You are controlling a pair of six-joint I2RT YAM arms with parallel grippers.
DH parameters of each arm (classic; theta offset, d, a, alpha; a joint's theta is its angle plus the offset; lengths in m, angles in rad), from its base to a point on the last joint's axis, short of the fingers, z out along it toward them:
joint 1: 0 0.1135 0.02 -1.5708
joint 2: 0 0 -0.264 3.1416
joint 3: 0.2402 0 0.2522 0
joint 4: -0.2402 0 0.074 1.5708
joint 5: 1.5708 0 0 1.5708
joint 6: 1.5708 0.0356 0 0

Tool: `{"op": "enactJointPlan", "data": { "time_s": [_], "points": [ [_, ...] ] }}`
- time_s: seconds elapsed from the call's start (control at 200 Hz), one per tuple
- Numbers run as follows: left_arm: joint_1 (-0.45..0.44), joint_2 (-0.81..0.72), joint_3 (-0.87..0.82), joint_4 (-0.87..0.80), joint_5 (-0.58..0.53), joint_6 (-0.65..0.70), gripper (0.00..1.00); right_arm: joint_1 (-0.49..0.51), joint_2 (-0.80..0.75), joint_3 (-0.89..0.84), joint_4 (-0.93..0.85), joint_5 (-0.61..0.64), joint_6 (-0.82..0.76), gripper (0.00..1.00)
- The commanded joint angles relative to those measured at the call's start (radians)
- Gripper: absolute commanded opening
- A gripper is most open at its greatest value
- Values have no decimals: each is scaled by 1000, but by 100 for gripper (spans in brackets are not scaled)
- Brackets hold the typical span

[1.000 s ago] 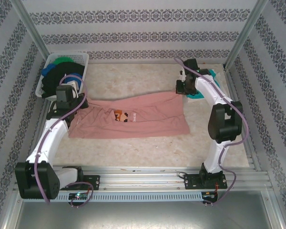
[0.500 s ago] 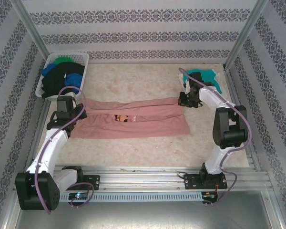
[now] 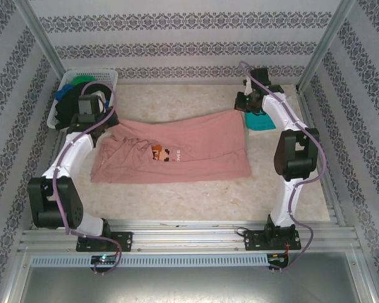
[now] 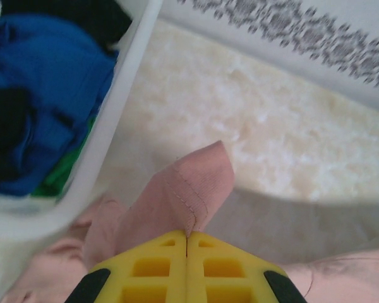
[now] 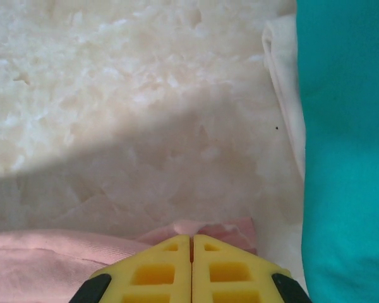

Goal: Fold and stack the t-shirts

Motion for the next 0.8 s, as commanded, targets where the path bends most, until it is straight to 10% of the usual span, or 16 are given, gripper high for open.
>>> {"op": "enactJointPlan", "data": {
  "time_s": [0.0, 0.794],
  "points": [
    [9, 21, 23, 33, 19, 27, 0, -8, 37, 35, -15, -23, -5, 8],
    [32, -424, -520, -64, -81, -46, 0, -91, -239, -592, 192, -55, 35, 6]
  ]
}}
